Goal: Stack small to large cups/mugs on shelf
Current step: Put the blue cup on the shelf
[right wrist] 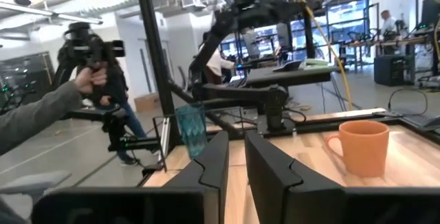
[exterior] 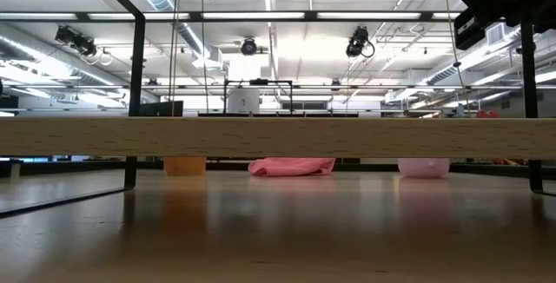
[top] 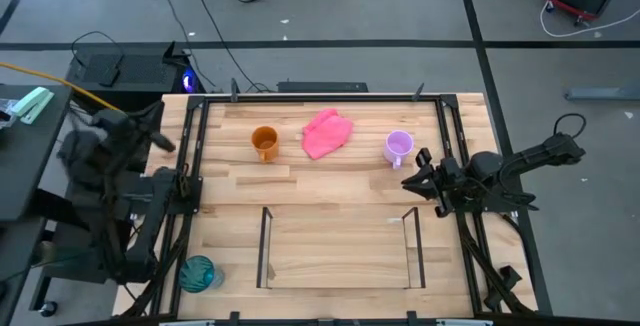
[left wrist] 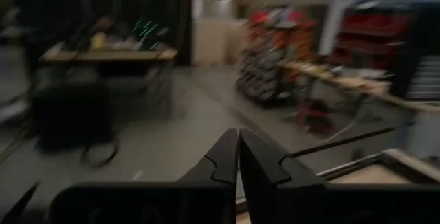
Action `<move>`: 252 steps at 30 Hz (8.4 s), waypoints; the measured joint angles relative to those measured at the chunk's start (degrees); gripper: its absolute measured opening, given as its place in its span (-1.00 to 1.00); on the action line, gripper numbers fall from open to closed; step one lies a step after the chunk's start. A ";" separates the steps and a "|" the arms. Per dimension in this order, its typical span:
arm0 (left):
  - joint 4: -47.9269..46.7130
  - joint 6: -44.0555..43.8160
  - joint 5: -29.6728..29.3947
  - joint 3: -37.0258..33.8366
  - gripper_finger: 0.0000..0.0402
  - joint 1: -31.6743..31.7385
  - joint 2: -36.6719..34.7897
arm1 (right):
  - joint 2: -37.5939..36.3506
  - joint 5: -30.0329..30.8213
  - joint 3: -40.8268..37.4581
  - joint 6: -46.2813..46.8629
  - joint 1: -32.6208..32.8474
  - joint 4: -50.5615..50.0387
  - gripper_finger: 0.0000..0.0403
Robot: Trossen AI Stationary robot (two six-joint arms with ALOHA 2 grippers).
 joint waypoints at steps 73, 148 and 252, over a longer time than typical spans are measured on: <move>40.25 -34.84 -24.97 -33.94 -0.97 -106.88 14.67 | 4.38 -2.90 -0.04 4.28 0.00 -3.50 -0.71; -34.36 -118.65 -23.90 17.59 -0.42 -151.06 68.23 | 4.40 -3.34 -0.04 7.66 0.00 -3.42 -0.71; -25.77 -71.27 -59.38 42.98 -0.94 -143.77 60.81 | 4.40 -5.07 -0.04 11.70 0.00 -3.86 -0.71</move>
